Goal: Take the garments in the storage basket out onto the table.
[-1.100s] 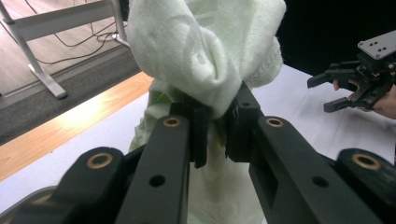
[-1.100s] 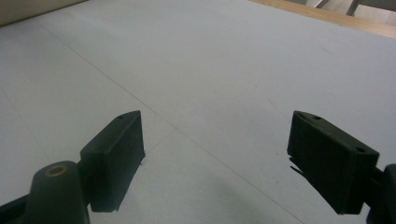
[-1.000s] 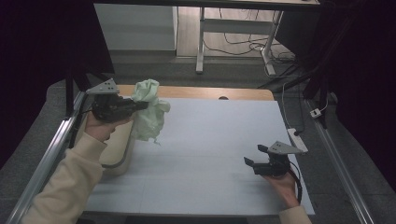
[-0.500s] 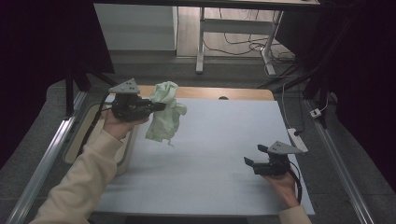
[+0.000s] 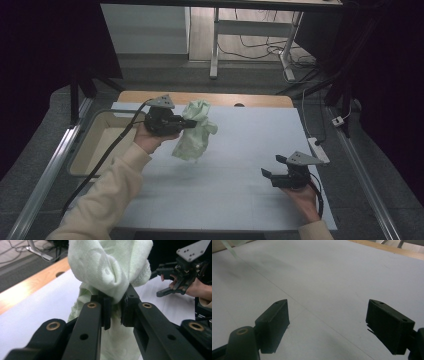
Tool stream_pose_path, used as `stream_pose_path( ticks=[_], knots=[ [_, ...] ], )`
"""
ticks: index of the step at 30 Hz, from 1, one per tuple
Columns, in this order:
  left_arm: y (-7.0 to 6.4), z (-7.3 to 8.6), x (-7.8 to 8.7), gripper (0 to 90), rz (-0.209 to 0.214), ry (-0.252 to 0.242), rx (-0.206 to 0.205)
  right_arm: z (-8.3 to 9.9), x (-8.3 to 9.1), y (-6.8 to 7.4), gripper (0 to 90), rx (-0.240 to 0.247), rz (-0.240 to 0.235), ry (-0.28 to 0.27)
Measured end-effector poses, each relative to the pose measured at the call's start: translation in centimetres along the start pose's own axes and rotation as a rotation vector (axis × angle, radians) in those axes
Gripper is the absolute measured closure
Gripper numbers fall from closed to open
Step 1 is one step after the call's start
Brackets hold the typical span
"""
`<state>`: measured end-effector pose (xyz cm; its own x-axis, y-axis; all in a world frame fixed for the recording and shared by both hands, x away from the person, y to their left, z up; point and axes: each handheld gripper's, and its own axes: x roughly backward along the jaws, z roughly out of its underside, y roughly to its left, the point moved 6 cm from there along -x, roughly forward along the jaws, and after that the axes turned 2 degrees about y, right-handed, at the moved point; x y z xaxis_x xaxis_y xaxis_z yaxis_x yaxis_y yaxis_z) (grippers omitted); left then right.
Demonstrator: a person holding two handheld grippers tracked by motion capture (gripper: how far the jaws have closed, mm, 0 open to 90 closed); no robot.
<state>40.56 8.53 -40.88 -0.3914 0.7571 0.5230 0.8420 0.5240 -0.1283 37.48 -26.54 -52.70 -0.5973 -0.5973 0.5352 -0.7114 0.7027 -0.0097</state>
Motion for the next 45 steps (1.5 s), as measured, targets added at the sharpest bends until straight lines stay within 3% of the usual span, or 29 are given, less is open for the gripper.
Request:
stream_pose_path(
  ticks=[8,13,18,28,32,36,38,43,45],
  knots=[
    [-0.1,1.3,-4.0,79.9,0.026,0.082,0.011,0.1,-0.1,-0.1,18.5,-0.005,0.004,0.006],
    [0.1,3.1,-7.0,79.5,0.006,0.174,-0.003,0.1,-0.1,0.0,18.5,-0.001,0.001,0.01],
    [0.3,4.6,-9.1,78.9,0.0,0.231,0.001,0.2,-0.1,0.0,18.5,-0.001,0.001,0.014],
    [0.5,6.5,-11.5,74.8,0.0,0.297,0.012,0.3,-0.3,0.0,18.5,0.0,0.003,0.02],
    [0.5,7.0,-11.8,72.2,-0.003,0.325,-0.005,0.3,-0.2,-0.1,18.5,0.0,0.004,0.024],
    [0.4,6.9,-11.7,68.2,0.001,0.318,-0.008,0.3,-0.2,-0.1,18.5,0.0,0.004,0.023],
    [0.3,6.7,-11.5,62.9,-0.003,0.309,-0.012,0.3,-0.2,-0.1,18.5,0.0,0.005,0.022],
    [0.5,6.3,-10.4,32.7,-0.09,0.33,-0.054,0.3,-0.1,-0.1,18.5,-0.002,0.006,0.019],
    [0.4,6.1,-9.7,27.0,-0.116,0.327,-0.07,0.3,-0.1,-0.2,18.5,-0.003,0.008,0.021]
  ],
)
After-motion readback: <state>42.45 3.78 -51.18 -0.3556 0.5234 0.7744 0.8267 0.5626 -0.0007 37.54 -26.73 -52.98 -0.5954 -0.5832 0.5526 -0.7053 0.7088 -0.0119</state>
